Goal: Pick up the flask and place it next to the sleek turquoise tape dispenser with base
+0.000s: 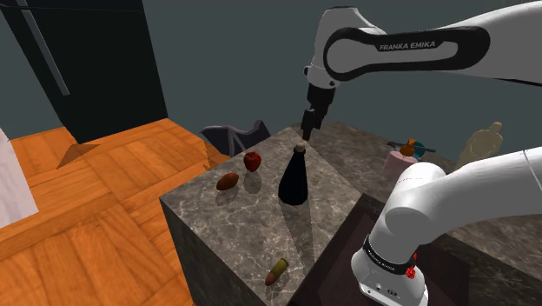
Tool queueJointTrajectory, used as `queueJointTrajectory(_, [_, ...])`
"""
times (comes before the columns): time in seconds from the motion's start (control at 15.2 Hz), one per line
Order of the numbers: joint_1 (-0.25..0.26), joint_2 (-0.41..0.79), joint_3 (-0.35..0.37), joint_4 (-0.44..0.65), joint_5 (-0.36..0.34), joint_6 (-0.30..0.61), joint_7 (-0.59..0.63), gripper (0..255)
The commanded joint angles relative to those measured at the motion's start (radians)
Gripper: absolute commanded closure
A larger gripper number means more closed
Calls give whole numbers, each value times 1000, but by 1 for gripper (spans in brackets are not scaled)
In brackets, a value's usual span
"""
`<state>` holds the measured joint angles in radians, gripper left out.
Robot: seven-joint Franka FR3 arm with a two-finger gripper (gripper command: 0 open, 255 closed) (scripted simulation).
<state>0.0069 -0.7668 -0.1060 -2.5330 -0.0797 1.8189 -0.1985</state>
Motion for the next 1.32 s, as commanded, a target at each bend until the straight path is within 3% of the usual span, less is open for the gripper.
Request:
queueJointTrajectory(0.0, [11, 30, -36, -32, -2, 87, -59, 0])
queueJointTrajectory(0.2, [32, 101, -96, -69, 1, 226, -151, 0])
queueJointTrajectory(0.73, [39, 160, -115, -137, 2, 358, -168, 0])
queueJointTrajectory(1.25, [40, 164, -116, -142, 2, 367, -168, 0])
